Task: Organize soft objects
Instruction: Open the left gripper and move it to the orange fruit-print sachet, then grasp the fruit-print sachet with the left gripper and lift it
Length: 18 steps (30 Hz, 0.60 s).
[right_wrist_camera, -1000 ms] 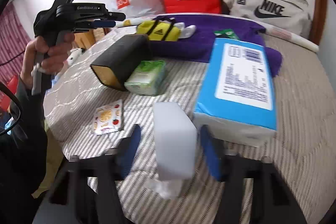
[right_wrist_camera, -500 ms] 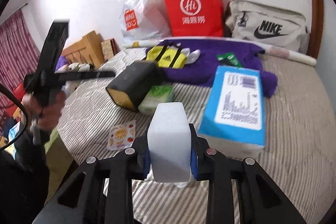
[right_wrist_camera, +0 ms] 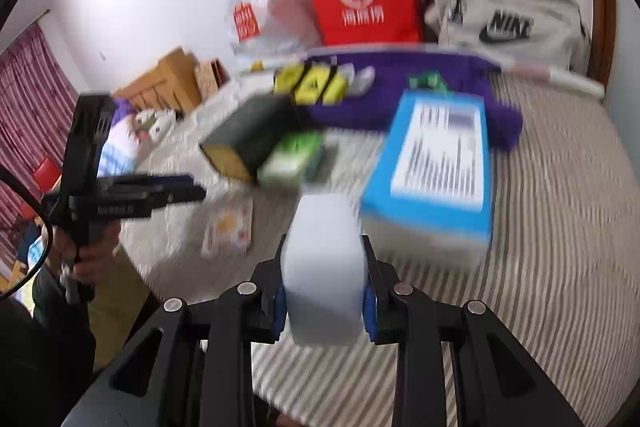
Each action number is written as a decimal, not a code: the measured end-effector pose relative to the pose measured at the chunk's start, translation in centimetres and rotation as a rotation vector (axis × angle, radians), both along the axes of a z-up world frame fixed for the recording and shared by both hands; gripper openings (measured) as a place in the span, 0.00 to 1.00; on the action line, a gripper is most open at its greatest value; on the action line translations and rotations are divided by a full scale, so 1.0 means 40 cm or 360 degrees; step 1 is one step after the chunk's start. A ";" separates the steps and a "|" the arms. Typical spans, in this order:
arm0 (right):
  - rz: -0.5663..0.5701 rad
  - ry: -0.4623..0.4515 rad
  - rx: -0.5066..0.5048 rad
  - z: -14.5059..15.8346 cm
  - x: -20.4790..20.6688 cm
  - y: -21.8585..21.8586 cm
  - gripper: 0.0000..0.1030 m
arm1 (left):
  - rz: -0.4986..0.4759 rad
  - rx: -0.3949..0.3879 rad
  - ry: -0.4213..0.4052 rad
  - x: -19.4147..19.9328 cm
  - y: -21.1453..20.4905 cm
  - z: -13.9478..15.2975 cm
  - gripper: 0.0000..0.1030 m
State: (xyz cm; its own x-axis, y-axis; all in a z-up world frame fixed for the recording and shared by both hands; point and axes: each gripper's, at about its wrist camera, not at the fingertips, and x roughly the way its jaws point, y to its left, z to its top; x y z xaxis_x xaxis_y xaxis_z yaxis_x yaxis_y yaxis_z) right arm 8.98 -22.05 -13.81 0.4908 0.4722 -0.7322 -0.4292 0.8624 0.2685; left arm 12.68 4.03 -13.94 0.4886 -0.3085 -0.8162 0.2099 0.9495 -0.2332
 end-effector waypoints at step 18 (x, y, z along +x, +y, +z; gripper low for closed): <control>-0.0315 0.0076 -0.0160 -0.052 -0.078 -0.163 0.28 | -0.0116 0.0163 -0.0035 -0.023 -0.082 -0.059 0.69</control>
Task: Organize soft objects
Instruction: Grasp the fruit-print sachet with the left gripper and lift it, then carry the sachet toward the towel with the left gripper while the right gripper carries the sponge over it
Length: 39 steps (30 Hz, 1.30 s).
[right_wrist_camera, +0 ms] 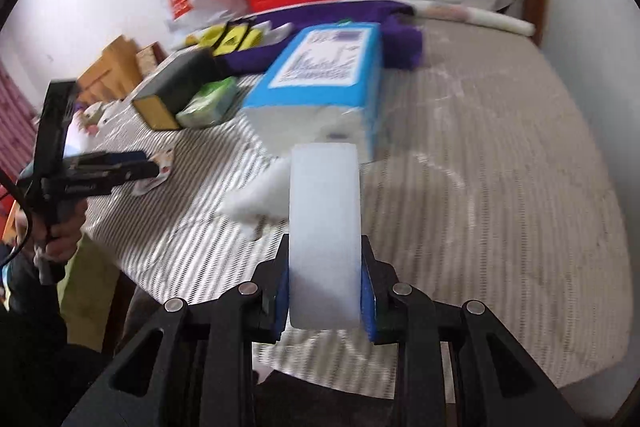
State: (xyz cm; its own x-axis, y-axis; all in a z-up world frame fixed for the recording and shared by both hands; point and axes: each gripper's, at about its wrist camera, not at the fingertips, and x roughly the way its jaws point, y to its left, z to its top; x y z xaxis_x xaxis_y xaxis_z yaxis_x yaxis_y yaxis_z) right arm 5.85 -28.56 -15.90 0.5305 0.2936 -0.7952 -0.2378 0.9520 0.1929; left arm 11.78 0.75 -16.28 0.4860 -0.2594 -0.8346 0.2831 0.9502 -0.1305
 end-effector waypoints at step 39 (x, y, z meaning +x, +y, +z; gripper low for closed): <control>0.0001 -0.0345 0.0061 0.192 0.316 0.048 0.28 | 0.0041 -0.0166 -0.0130 -0.030 0.062 0.097 0.07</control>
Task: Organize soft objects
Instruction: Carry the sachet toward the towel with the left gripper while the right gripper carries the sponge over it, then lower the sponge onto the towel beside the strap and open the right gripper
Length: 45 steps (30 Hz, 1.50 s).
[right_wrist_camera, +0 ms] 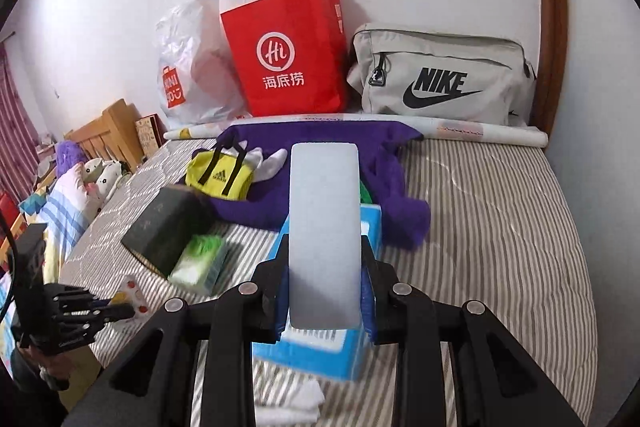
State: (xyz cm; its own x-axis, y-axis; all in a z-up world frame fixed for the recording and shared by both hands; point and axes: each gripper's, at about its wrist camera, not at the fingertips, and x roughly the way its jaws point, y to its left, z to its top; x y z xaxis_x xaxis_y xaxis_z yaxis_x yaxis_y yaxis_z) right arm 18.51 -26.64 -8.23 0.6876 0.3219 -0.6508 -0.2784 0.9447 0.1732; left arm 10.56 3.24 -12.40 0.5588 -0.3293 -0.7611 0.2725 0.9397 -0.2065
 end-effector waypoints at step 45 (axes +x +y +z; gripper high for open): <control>0.0098 0.0373 -0.0209 -0.175 0.455 0.094 0.28 | 0.0195 -0.0116 -0.0048 0.274 0.093 0.129 0.07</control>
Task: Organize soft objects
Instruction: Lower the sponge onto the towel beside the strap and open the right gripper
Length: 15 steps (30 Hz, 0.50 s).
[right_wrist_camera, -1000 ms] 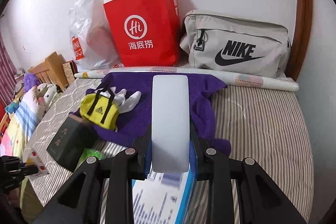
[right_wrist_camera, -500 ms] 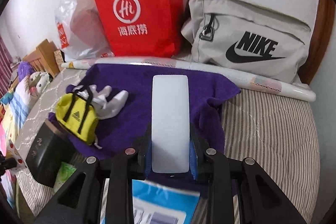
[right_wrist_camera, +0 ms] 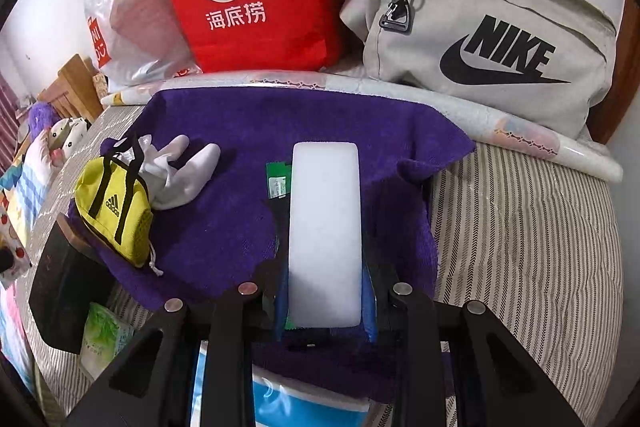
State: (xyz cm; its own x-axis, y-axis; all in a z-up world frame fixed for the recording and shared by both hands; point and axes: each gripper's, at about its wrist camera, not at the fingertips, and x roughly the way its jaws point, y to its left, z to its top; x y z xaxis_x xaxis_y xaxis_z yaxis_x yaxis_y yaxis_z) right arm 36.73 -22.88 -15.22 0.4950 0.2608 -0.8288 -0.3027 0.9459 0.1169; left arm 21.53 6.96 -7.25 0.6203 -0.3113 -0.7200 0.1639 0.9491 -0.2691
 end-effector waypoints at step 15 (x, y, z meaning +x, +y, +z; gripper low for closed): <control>-0.0038 -0.0176 -0.0031 0.069 -0.064 -0.016 0.63 | 0.0037 0.0000 0.0020 0.082 -0.004 -0.001 0.07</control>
